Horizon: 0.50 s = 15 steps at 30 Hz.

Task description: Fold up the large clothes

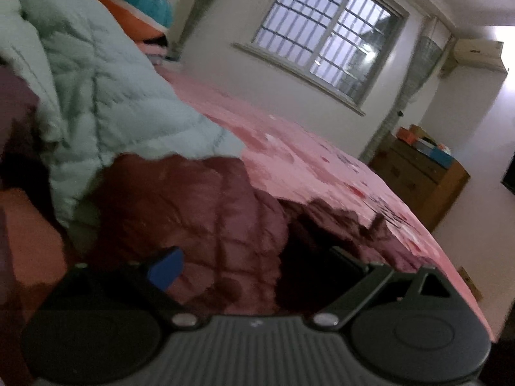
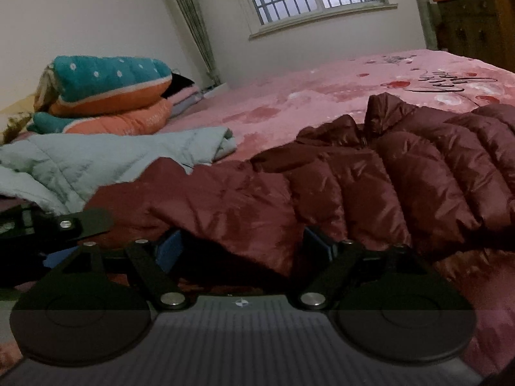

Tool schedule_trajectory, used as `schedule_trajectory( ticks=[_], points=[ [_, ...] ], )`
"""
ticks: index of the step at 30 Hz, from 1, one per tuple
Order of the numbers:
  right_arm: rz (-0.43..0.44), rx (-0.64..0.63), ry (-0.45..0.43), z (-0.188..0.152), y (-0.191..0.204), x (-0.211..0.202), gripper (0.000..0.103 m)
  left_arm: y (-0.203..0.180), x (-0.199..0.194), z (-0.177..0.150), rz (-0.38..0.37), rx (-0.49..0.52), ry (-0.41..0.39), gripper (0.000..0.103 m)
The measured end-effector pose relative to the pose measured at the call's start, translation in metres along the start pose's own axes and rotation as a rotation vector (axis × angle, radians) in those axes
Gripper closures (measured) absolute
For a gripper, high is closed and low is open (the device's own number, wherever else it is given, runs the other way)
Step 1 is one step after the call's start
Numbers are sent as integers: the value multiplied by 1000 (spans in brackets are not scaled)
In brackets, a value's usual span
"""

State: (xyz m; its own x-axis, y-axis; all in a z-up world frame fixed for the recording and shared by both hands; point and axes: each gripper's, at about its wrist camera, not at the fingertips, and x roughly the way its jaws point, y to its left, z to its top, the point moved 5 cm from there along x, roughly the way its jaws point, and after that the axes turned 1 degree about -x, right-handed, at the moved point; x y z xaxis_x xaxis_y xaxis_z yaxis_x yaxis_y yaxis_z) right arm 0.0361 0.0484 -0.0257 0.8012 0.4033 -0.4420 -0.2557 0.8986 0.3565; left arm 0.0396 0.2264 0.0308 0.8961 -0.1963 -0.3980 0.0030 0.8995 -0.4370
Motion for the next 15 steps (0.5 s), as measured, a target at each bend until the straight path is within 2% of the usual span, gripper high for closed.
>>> schedule_trajectory(
  ticks=[4,8,12,15],
  points=[
    [74,43,69,-14,14,0,4,12,-4,11,47,-22,-49,7],
    [129,38,143,-32,32,17,4,30,-8,21,83,-63,-79,7],
    [157,39,161,-36,43,33,4,41,-13,28,116,-79,-103,7],
    [134,76,160,-37,44,51,3,46,-17,33,127,-84,-118,7]
  ],
)
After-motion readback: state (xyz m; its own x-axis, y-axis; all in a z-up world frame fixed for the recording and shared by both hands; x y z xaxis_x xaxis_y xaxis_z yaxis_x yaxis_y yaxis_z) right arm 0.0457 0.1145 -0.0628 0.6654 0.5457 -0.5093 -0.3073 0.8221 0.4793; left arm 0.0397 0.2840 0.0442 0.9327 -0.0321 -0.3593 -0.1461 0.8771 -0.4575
